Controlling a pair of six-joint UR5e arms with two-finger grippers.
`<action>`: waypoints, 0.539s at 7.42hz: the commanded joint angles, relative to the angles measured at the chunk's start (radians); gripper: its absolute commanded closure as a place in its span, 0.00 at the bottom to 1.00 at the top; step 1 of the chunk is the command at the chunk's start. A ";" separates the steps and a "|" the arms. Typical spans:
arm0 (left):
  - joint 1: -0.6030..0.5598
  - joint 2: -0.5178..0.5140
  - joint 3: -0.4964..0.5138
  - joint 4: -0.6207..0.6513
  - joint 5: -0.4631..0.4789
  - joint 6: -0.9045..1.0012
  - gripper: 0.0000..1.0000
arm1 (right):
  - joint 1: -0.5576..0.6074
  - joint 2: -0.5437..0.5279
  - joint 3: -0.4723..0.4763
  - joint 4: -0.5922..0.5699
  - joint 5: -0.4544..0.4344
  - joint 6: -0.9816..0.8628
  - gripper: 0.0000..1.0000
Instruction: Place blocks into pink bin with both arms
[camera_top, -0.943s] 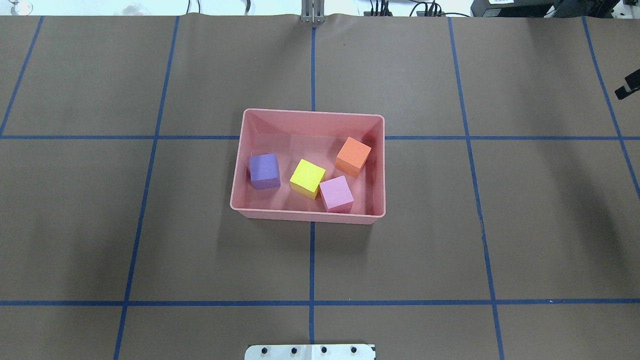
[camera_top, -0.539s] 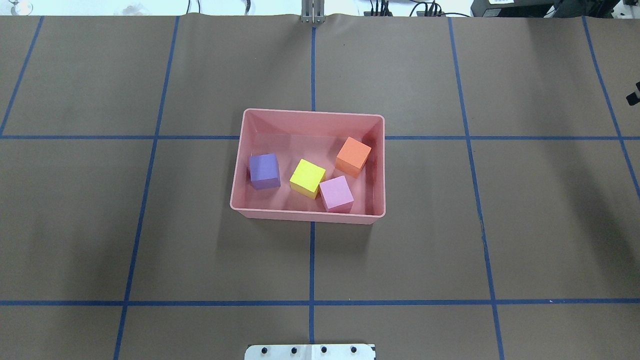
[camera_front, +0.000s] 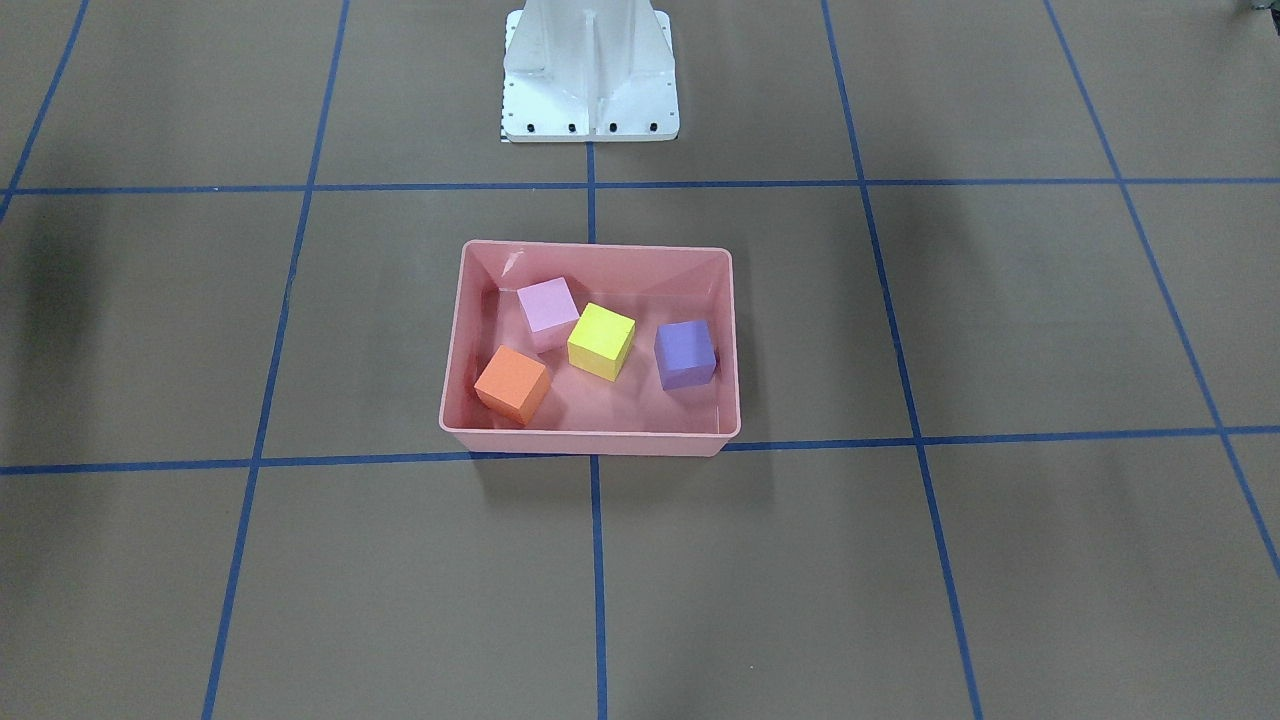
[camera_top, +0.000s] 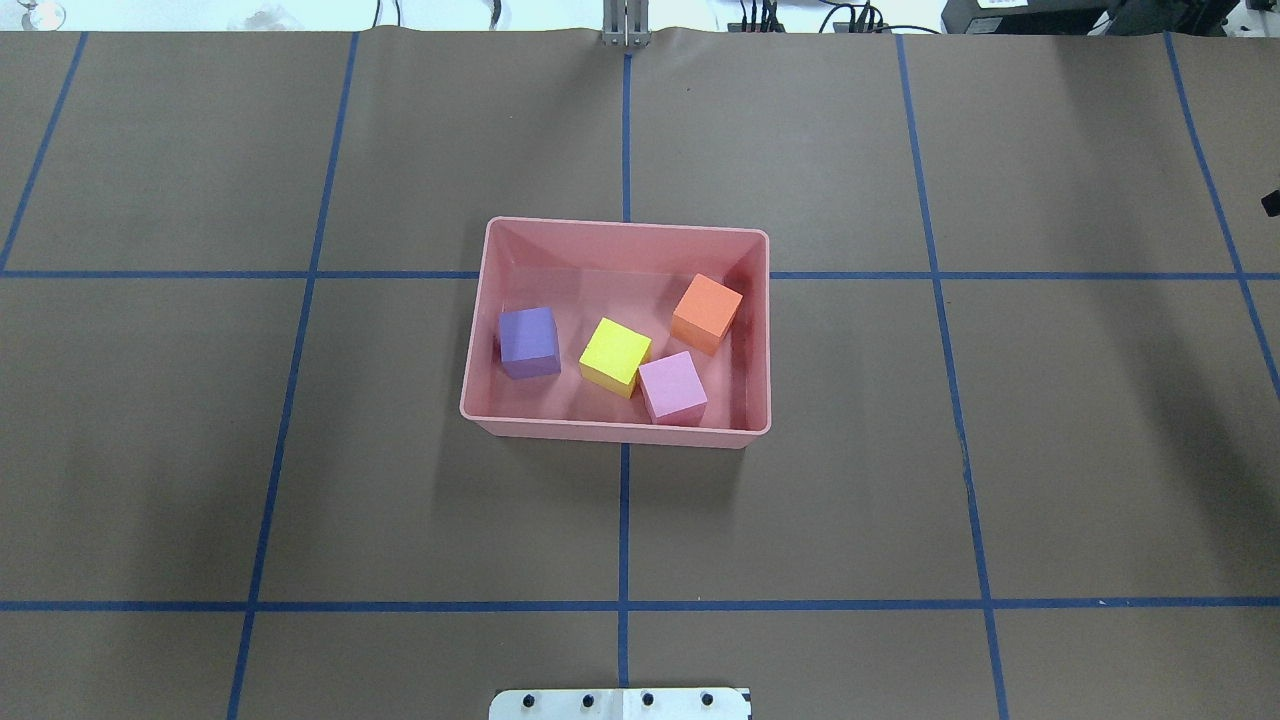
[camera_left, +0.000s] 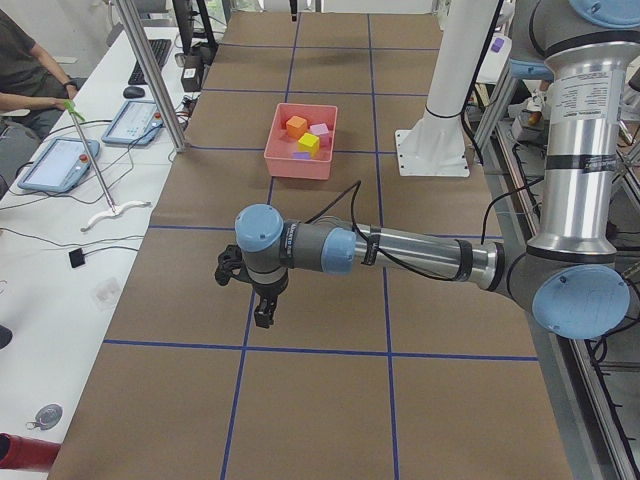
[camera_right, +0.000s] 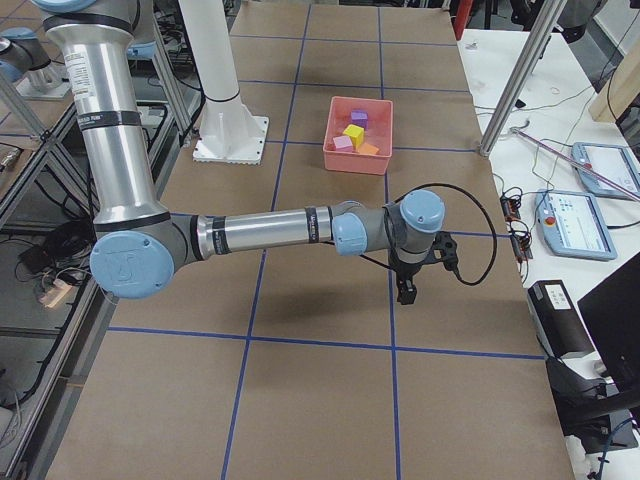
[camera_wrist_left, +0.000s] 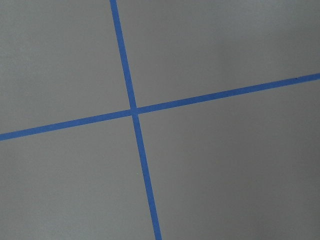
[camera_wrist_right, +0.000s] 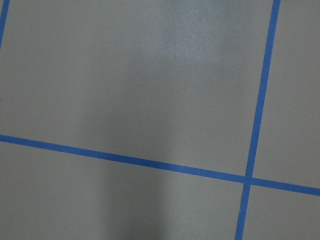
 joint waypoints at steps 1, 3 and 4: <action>0.000 -0.001 -0.010 0.000 -0.001 0.000 0.00 | 0.000 0.000 -0.001 0.000 -0.001 0.005 0.00; 0.000 -0.001 -0.030 -0.002 0.000 0.001 0.00 | -0.001 0.001 -0.001 0.000 0.001 0.009 0.00; 0.000 -0.001 -0.043 0.000 0.000 0.000 0.00 | 0.000 0.001 -0.001 0.000 -0.001 0.009 0.00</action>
